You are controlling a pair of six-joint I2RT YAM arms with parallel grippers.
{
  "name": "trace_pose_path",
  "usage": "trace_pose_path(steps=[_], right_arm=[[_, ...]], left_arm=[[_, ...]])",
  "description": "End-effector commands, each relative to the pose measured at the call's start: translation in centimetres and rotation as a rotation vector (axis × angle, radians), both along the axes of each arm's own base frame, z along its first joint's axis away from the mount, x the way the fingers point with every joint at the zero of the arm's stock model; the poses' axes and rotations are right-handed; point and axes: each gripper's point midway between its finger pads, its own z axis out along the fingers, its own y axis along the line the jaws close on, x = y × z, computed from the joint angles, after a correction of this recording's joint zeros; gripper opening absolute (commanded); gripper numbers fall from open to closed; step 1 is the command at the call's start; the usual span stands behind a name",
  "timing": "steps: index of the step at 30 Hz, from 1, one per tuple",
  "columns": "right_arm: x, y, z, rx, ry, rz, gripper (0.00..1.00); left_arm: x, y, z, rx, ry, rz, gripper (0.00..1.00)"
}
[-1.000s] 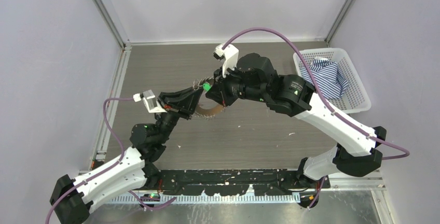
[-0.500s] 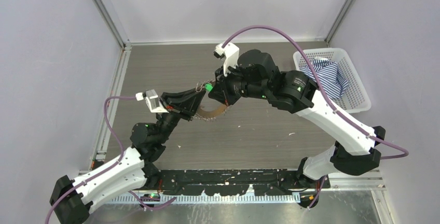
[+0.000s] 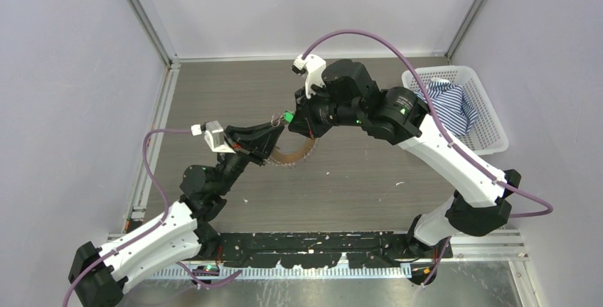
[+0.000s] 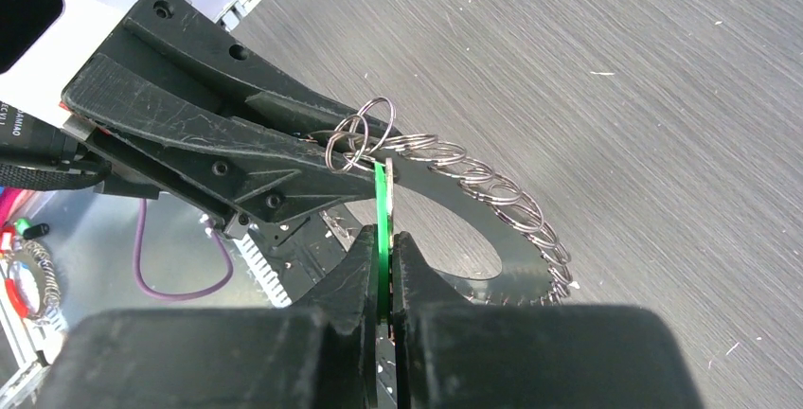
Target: Remove the keys from the keyring
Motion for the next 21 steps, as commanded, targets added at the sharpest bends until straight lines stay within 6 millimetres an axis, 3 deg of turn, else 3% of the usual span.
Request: trace_pose_path(steps=[1,11,15,21], right_arm=[[3.2,-3.5,4.0,0.081,-0.109,-0.173,0.01],[4.0,-3.5,3.4,0.09,-0.08,-0.181,0.01],[3.6,-4.1,4.2,0.102,-0.091,-0.18,0.01],[1.5,-3.3,4.6,0.146,-0.063,-0.069,0.01]], left_arm=[[0.5,1.4,2.1,-0.03,-0.042,0.064,0.0],[0.7,-0.2,1.7,0.066,-0.034,0.02,0.0],[1.8,0.6,0.7,0.04,0.023,0.083,0.0],[2.7,0.8,0.2,0.048,0.063,0.121,0.0]])
